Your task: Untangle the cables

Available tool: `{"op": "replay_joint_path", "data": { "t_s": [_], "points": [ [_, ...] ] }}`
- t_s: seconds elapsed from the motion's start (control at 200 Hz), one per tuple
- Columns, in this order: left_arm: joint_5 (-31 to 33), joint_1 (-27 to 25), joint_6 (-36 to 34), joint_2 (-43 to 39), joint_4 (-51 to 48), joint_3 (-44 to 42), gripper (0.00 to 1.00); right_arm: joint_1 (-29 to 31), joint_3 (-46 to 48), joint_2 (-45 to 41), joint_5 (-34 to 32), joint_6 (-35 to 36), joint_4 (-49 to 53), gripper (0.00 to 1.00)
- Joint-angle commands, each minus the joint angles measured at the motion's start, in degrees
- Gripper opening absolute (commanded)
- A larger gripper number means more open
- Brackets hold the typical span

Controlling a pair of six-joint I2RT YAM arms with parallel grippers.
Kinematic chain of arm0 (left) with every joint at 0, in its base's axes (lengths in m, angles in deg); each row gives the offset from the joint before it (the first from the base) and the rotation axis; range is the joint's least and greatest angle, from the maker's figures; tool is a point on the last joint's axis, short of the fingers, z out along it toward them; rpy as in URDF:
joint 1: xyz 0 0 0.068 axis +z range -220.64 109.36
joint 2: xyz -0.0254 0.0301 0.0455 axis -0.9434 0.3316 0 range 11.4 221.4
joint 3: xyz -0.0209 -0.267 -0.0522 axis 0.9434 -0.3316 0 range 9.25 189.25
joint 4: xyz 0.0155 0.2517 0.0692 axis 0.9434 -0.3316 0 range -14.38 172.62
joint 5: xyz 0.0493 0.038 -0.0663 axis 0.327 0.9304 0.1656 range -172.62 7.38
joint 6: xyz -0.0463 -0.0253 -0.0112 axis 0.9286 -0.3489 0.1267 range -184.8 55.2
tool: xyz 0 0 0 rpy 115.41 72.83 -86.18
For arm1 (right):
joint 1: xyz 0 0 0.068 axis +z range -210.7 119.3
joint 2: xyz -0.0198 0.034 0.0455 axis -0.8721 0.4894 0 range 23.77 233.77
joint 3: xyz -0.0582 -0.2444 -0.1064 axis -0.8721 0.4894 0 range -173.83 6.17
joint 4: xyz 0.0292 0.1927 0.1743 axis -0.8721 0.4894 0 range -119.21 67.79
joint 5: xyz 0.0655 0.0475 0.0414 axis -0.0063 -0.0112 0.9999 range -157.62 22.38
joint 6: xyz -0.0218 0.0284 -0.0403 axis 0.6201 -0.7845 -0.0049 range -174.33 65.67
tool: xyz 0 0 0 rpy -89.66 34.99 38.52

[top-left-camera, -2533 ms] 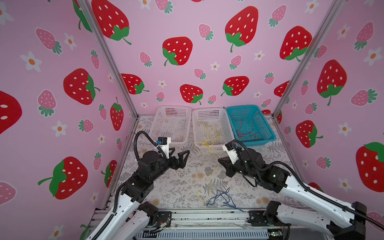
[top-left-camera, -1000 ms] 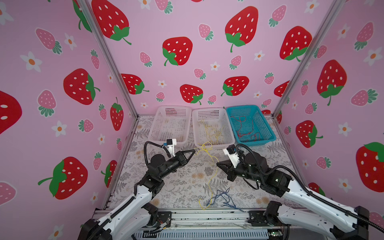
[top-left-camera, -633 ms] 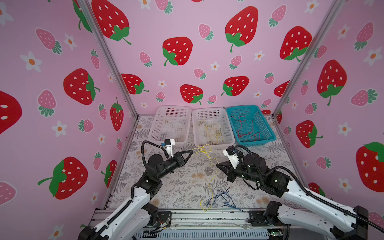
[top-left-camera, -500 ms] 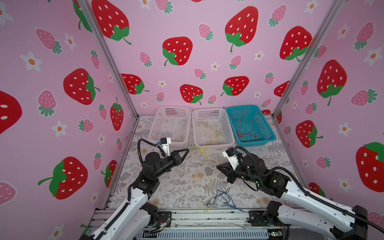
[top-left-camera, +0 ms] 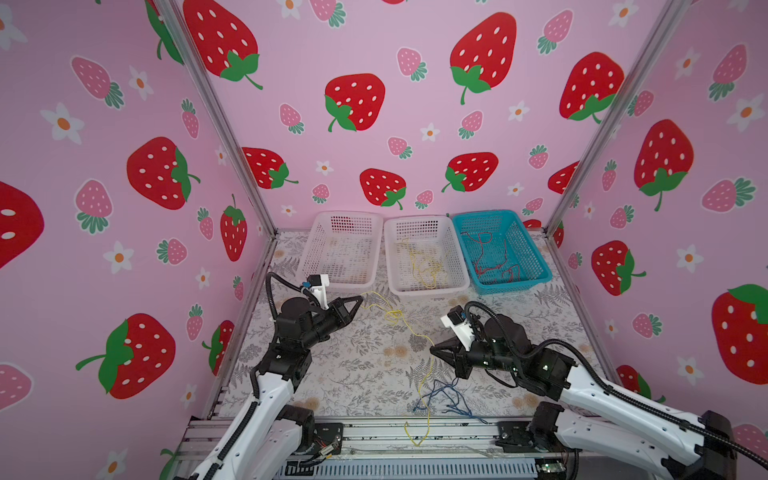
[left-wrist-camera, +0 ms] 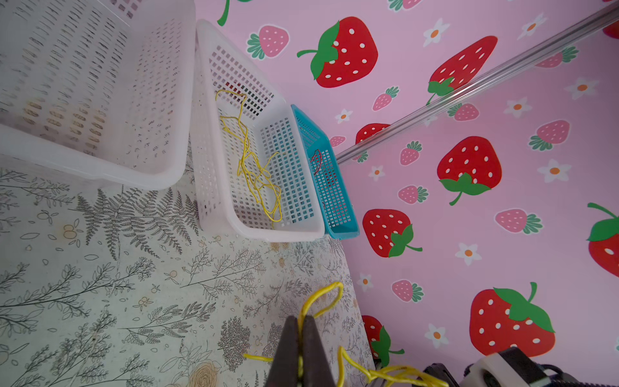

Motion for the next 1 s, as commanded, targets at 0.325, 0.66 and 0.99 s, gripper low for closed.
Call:
{"op": "replay_joint_path", "data": {
  "t_s": [0.325, 0.66, 0.99],
  "points": [
    [4.55, 1.24, -13.25, -2.21, -16.11, 7.87, 0.00, 0.28, -3.31, -7.16, 5.21, -1.09, 0.00, 0.00],
    [6.00, 1.37, -15.54, -1.69, -19.46, 9.29, 0.00, 0.32, -5.05, -8.74, 7.05, -1.63, 1.15, 0.00],
    [3.70, 1.37, -16.15, -0.37, -18.92, 9.37, 0.00, 1.67, -6.99, -0.15, 11.73, -4.51, -8.90, 0.00]
  ]
}}
